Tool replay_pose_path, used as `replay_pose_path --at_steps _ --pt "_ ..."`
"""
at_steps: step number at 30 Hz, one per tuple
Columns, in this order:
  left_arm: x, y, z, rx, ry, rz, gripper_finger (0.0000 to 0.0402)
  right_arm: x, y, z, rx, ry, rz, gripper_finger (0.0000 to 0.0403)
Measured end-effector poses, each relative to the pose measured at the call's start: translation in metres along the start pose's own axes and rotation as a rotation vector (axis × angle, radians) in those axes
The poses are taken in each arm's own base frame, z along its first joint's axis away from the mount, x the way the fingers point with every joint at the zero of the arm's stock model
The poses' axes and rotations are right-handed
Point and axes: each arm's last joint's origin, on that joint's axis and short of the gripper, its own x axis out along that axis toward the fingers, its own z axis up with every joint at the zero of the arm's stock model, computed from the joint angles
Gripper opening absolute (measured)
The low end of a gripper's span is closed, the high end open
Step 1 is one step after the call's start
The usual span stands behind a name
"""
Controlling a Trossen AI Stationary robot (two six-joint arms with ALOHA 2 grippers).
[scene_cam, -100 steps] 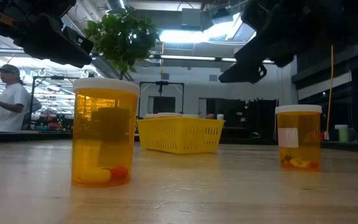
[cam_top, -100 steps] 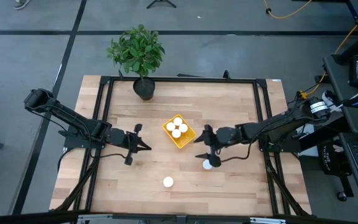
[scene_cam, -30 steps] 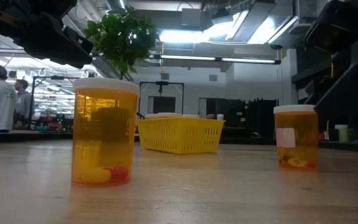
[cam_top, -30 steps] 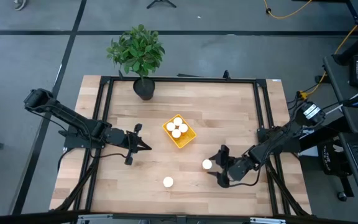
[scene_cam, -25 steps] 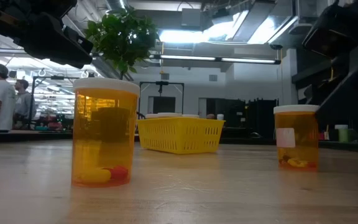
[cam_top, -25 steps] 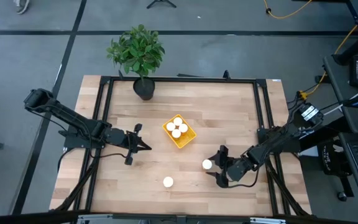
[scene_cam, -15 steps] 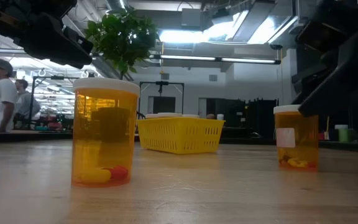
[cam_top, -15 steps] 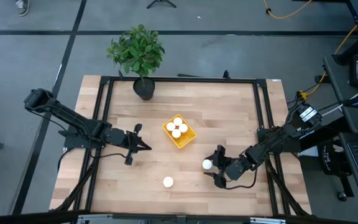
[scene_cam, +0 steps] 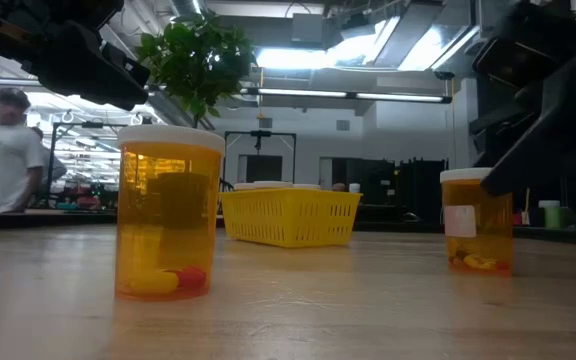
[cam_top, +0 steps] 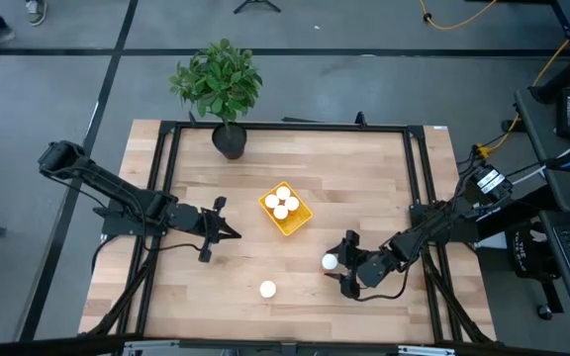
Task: Pick and place pill bottles into a basket
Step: Put the top pill bottle into the bin
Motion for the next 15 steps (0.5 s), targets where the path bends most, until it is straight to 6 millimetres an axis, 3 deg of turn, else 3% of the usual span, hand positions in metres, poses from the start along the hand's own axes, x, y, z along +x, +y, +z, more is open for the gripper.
replay_pose_path --at_steps 5,15 --pt "0.0000 0.0000 0.0000 0.000 0.000 0.000 0.0004 0.0000 -0.0001 -0.0002 -0.004 0.002 -0.001 0.0316" --pt "0.0000 0.0000 0.0000 0.000 0.000 0.000 0.0004 0.0000 -0.0002 -0.0002 -0.005 0.002 -0.002 0.0239"
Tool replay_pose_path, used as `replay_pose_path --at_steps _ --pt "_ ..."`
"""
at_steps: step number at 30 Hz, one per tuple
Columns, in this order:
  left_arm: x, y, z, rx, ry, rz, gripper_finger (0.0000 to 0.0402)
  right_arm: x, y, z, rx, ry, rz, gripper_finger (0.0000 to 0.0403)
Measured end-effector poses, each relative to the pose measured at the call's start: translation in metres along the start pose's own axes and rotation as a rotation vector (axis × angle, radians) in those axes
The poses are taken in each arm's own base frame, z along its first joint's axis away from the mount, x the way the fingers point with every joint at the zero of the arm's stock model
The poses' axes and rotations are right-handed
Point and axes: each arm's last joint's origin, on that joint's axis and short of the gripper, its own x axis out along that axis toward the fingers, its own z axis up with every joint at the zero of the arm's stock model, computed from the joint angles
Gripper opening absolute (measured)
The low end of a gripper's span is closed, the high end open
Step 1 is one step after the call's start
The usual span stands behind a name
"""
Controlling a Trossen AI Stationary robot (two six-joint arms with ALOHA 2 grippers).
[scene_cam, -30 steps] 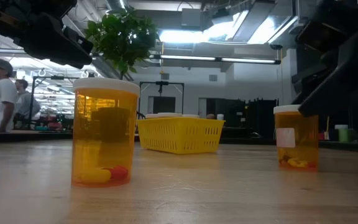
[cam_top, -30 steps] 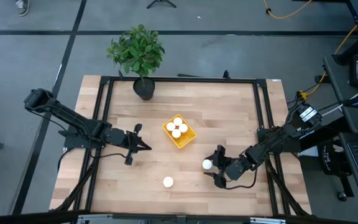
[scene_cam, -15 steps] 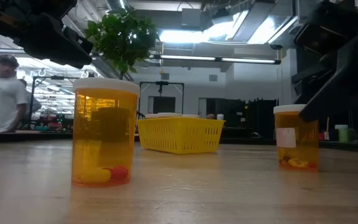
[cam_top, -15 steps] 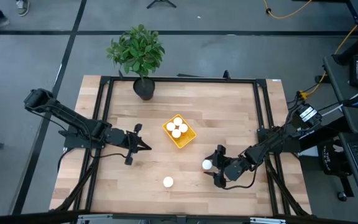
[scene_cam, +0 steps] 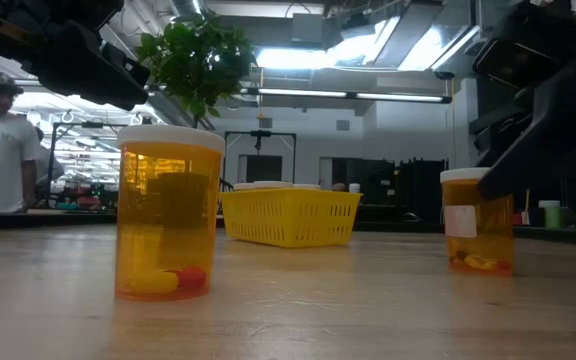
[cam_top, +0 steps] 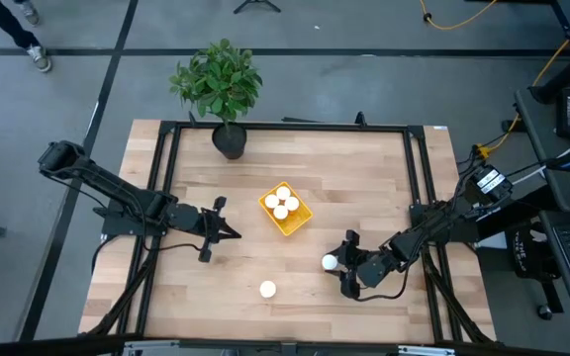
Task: Pick and place pill bottles into a basket
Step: Put the top pill bottle into the bin
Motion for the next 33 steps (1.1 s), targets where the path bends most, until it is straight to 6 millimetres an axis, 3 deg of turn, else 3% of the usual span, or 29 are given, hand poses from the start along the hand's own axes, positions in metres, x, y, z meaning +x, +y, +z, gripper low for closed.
replay_pose_path --at_steps 5,19,33 --pt "0.000 0.000 0.000 0.000 0.000 0.000 0.0004 0.000 0.000 0.000 0.000 0.000 0.000 0.0223" --pt "0.000 0.000 0.000 0.001 0.004 0.000 0.0004 0.000 0.003 0.004 0.028 -0.036 0.025 0.0226" --pt "0.000 0.000 -0.001 0.029 0.010 0.000 0.0004 -0.020 -0.009 0.042 0.024 -0.154 0.093 0.0226"
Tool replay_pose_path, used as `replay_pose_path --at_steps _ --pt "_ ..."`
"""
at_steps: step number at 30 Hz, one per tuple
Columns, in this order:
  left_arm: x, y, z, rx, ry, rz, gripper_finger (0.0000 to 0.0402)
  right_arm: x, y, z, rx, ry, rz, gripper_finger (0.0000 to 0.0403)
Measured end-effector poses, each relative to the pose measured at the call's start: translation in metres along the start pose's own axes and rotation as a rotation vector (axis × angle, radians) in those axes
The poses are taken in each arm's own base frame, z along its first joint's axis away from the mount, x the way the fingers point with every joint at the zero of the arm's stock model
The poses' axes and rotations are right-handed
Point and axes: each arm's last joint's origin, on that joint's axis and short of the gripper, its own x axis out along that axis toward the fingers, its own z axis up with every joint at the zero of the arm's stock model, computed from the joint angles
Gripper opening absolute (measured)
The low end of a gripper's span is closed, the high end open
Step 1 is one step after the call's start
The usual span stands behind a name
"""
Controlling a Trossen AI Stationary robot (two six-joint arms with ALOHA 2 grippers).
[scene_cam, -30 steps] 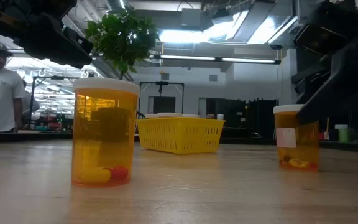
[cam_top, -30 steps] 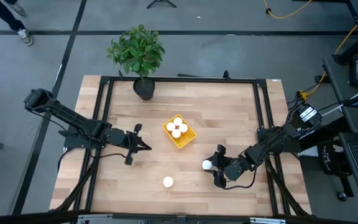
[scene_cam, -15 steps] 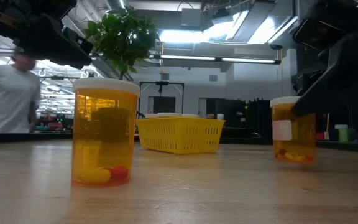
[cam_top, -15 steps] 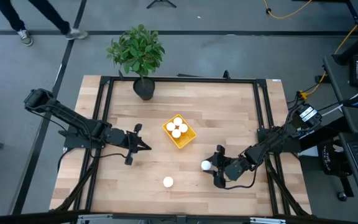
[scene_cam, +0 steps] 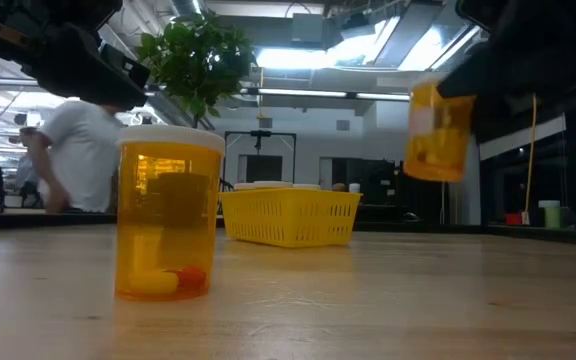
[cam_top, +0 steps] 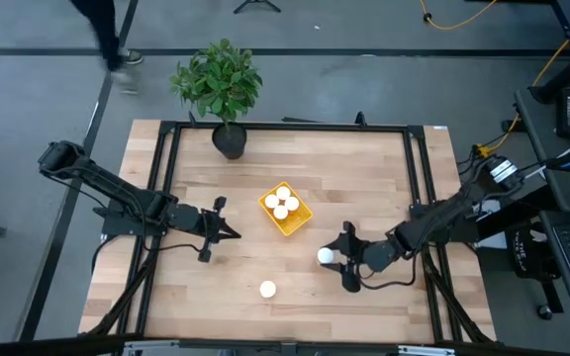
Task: Pick and place pill bottles into a basket
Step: Put the top pill bottle into the bin
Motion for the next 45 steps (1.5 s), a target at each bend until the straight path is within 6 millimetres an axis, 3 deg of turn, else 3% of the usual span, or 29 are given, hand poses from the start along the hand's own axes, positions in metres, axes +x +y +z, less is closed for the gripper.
replay_pose_path --at_steps 12,25,36,45 --pt "0.000 0.000 -0.002 0.003 0.016 0.000 0.0004 -0.005 -0.021 0.030 -0.084 -0.081 0.012 0.0226" --pt "0.000 0.002 -0.001 0.036 0.016 0.075 0.0004 0.007 -0.051 0.067 -0.097 -0.159 -0.119 0.0226" --pt "0.000 0.002 -0.002 0.038 0.017 0.073 0.0004 0.012 -0.078 0.075 -0.056 -0.159 -0.185 0.0226" --pt "0.000 0.002 -0.002 0.038 0.017 0.078 0.0004 0.022 -0.083 0.068 -0.065 -0.104 -0.159 0.0226"
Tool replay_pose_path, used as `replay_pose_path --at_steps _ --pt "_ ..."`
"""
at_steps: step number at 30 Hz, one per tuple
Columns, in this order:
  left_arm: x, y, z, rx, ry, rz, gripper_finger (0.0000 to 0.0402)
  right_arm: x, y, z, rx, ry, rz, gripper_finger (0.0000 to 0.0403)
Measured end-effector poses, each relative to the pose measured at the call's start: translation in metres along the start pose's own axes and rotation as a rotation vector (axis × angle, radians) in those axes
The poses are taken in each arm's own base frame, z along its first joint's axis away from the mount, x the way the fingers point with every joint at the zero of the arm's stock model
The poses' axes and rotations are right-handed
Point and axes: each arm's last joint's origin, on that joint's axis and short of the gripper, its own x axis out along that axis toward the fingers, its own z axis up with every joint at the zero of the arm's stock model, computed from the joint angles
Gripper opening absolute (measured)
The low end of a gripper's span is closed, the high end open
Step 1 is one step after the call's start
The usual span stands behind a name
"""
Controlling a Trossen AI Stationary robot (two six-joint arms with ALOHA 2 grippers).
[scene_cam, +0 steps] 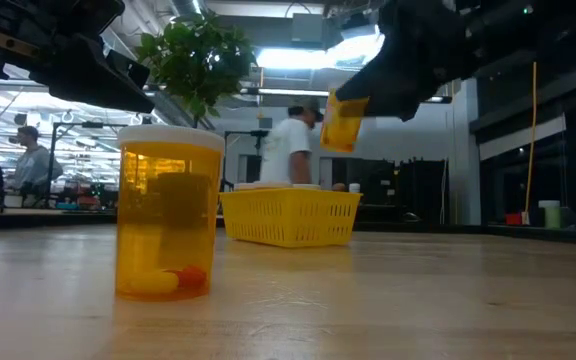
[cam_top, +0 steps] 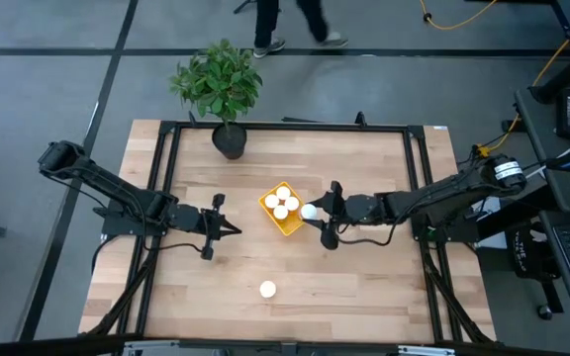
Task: Pick and place pill bottles into a basket
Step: Put the top pill bottle into the bin
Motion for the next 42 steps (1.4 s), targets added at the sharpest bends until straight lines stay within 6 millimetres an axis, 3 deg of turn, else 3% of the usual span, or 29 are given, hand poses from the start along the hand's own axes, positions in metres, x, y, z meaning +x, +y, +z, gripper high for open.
replay_pose_path --at_steps 6,42 --pt "0.000 0.000 0.000 0.000 0.000 0.000 0.0004 0.014 0.001 -0.015 -0.020 0.059 -0.013 0.0226" --pt "0.000 0.000 0.000 0.001 0.000 0.002 0.0004 0.045 -0.014 -0.043 -0.021 0.130 -0.082 0.0226"
